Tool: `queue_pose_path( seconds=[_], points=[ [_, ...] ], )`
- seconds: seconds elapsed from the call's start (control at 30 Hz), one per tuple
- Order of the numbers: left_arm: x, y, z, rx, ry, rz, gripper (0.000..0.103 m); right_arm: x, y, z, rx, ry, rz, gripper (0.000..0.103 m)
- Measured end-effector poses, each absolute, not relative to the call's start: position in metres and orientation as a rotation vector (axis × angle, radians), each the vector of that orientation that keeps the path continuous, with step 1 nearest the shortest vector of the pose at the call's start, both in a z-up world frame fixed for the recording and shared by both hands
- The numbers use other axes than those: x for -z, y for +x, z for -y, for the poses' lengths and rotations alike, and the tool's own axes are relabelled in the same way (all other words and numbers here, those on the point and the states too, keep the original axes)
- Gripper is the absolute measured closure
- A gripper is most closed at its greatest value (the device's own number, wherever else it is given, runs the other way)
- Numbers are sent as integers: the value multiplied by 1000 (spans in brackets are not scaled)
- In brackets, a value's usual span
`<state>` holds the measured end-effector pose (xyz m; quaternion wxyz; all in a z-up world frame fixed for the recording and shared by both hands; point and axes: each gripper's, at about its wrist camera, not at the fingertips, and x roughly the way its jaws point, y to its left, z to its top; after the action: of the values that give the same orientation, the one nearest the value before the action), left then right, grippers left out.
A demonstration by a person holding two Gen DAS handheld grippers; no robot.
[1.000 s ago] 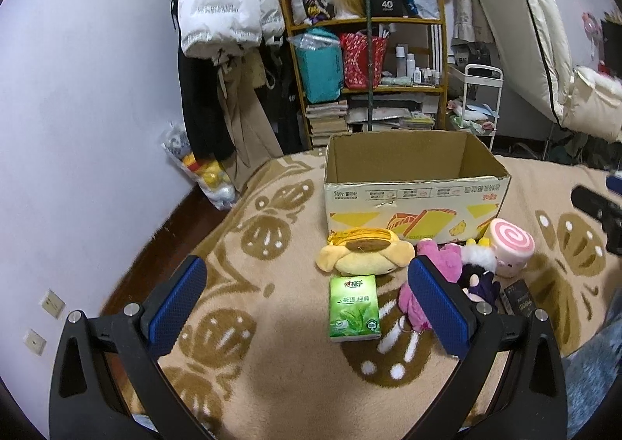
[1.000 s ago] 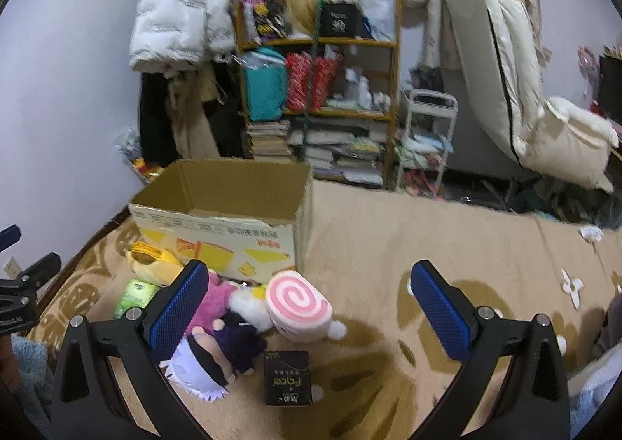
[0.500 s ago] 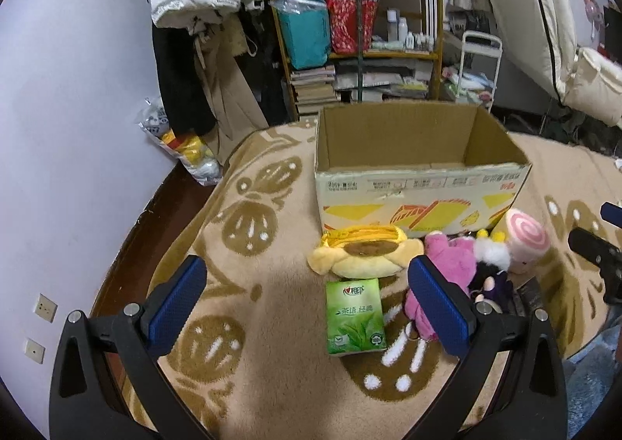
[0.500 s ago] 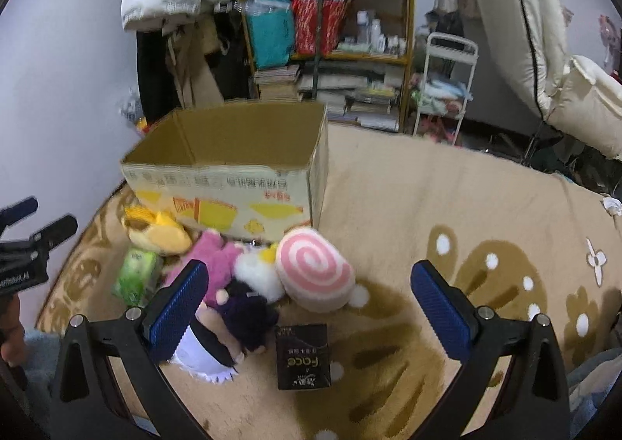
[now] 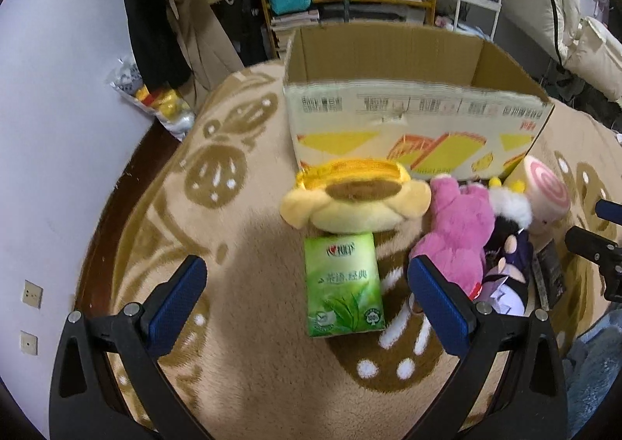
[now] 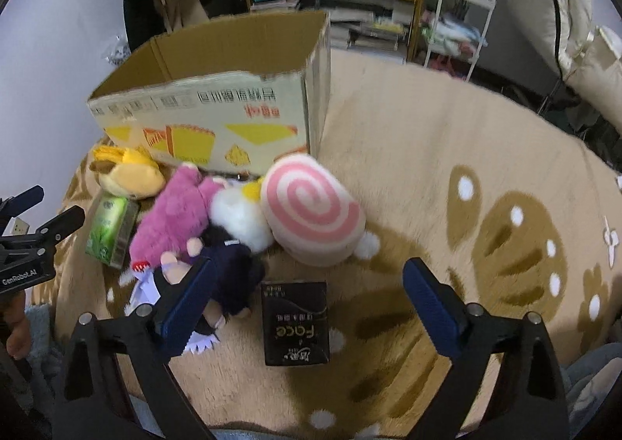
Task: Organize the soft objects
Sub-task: 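Grasp the green tissue pack with the left tool while the right tool grasps the black tissue pack, then lift both tissue packs and carry them over the cardboard box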
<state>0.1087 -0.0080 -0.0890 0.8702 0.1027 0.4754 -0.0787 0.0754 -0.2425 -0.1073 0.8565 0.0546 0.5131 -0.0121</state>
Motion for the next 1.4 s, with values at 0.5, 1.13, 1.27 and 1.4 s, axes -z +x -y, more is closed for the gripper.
queue_pose_path(
  seconds=[0.5, 1.13, 1.27, 1.4],
  points=[
    [134, 118, 12, 215, 195, -1153, 2, 151, 85, 229, -14, 30, -1290, 25],
    [145, 118, 3, 252, 118, -1159, 51, 162, 79, 225, -65, 57, -1321, 54],
    [139, 111, 0, 232, 123, -1148, 51, 155, 75, 224, -67, 55, -1289, 54],
    [129, 100, -5, 216, 136, -1112, 51, 138, 68, 225, -74, 43, -1227, 54]
  ],
)
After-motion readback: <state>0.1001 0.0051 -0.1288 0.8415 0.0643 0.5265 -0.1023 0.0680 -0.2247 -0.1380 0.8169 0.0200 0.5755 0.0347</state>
